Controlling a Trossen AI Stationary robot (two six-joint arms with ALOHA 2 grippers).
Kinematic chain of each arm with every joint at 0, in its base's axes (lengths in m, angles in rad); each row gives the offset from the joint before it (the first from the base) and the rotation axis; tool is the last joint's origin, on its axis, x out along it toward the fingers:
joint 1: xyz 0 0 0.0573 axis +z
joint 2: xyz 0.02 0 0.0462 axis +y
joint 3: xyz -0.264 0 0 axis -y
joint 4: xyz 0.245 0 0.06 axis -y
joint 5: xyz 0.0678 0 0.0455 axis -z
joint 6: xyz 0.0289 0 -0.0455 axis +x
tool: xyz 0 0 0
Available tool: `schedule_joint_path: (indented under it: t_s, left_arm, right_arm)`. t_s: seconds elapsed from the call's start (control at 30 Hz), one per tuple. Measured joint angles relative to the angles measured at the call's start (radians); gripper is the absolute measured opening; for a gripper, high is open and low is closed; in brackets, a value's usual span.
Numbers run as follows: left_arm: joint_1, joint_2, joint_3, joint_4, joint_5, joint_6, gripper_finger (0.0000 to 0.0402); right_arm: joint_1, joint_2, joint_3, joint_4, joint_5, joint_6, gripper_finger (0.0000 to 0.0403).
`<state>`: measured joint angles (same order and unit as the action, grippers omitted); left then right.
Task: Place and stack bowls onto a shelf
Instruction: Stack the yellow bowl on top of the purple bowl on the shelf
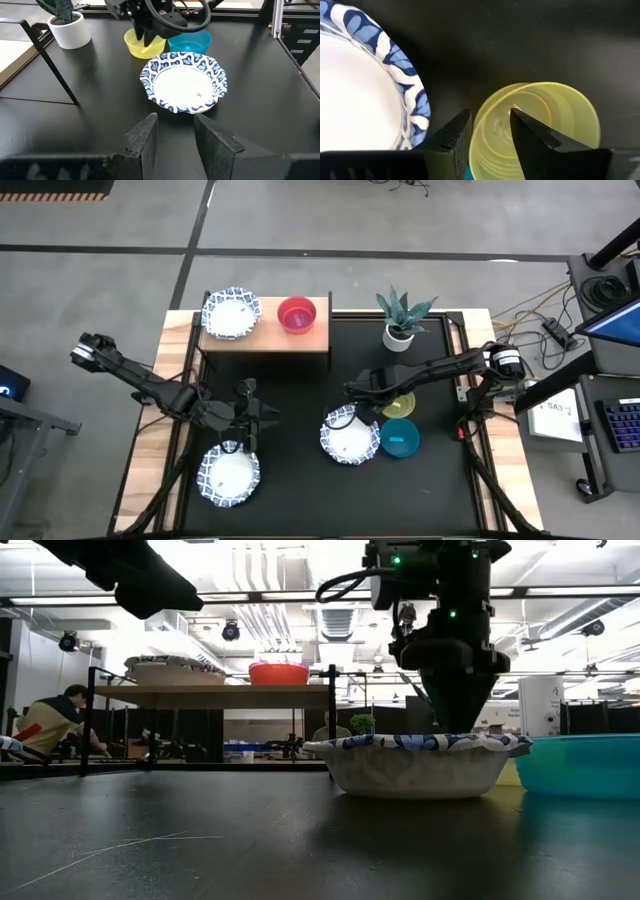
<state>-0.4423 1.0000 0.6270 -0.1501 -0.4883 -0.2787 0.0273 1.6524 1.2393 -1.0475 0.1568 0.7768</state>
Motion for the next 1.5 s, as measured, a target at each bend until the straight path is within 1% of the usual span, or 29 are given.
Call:
schedule_joint_path:
  t_s: [0.27,0.37,0.5,0.63,0.73,0.83,0.93,1.23,1.4,1.5]
  left_arm:
    - [0.000,0.000,0.000,0.000,0.000,0.000,0.0111]
    - [0.000,0.000,0.000,0.000,-0.001,0.000,0.0111]
    - [0.000,0.000,0.000,0.000,-0.001,0.000,0.0111]
    - [0.000,0.000,0.000,0.000,-0.001,0.000,0.0111]
    - [0.000,0.000,0.000,0.000,-0.001,0.000,0.0111]
    - [0.000,0.000,0.000,0.000,-0.002,0.000,0.0111]
    - [0.000,0.000,0.000,0.000,-0.002,0.000,0.0111]
    - [0.000,0.000,0.000,0.000,-0.003,0.004,0.0111]
    - [0.000,0.000,0.000,0.000,-0.003,0.004,0.0111]
    - [0.000,0.000,0.000,0.000,-0.003,0.008,0.0111]
  right_arm:
    - [-0.002,0.000,-0.061,0.056,0.005,0.069,0.0126]
    - [-0.008,0.001,-0.096,0.103,0.002,0.078,0.0116]
    - [-0.029,0.001,-0.121,0.127,-0.001,0.071,0.0080]
    - [-0.038,0.001,-0.126,0.128,0.000,0.051,0.0023]
    - [-0.036,0.001,-0.108,0.122,-0.002,0.035,0.0013]
    - [-0.036,-0.002,-0.067,0.079,-0.002,0.000,0.0009]
    - [-0.035,-0.009,0.000,0.037,0.001,-0.072,0.0009]
    - [-0.008,-0.016,0.283,0.026,0.007,-0.368,0.0009]
    - [-0.005,-0.016,0.438,0.025,0.037,-0.468,0.0009]
    - [-0.006,-0.016,0.507,0.065,0.111,-0.553,0.0009]
